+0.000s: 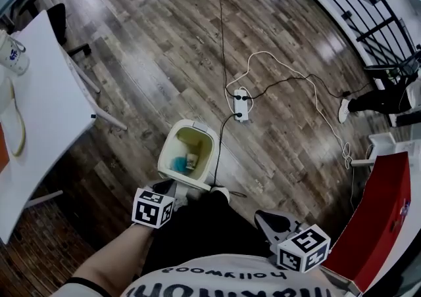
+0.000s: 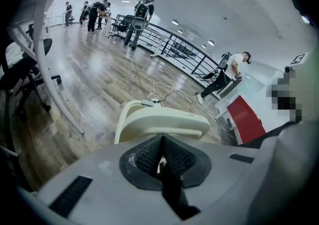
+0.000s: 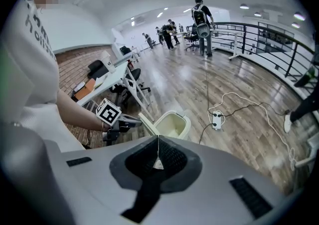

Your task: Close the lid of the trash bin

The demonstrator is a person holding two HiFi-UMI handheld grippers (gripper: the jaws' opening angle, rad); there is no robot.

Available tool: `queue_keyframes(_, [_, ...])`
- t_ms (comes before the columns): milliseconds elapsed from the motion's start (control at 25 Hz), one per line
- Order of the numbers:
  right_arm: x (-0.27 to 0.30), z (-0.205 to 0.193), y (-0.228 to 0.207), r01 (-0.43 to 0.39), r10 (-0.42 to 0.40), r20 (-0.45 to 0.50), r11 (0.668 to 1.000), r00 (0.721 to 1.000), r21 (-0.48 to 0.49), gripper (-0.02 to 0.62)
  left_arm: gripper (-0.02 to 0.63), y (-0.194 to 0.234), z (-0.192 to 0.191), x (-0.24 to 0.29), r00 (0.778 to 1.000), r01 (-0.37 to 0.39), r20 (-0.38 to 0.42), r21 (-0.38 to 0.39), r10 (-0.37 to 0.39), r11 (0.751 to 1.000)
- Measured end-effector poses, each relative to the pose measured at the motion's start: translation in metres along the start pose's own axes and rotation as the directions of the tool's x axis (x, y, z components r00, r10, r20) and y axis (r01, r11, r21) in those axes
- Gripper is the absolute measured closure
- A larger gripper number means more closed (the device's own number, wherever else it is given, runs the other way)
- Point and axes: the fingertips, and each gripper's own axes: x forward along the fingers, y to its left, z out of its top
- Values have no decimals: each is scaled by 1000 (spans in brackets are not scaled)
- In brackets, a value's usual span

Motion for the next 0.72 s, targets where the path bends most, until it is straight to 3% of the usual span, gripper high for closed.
queue_keyframes(120, [1, 2, -4, 13, -13, 4, 999, 1000, -37, 586, 598, 1, -1, 7, 1000, 3, -8, 8, -2, 1000])
queue_keyframes(320, [32, 28, -29, -34, 40, 34, 987, 999, -160, 586, 598, 3, 9, 23, 999, 5, 51, -86, 0, 996])
queue_keyframes(440, [62, 54, -41, -104, 109, 14, 969, 994, -223, 584, 600, 10, 14, 30, 996, -27, 78, -148, 39, 989])
queue_keyframes(560, [79, 77, -62, -194, 191, -37, 949, 981, -249, 586, 598, 11, 24, 36, 990, -82, 95, -231, 106, 970])
queue_keyframes(720, [82, 101, -111, -251, 228, -118, 935, 966, -249, 584, 598, 11, 37, 51, 968, -160, 127, -359, 218, 919])
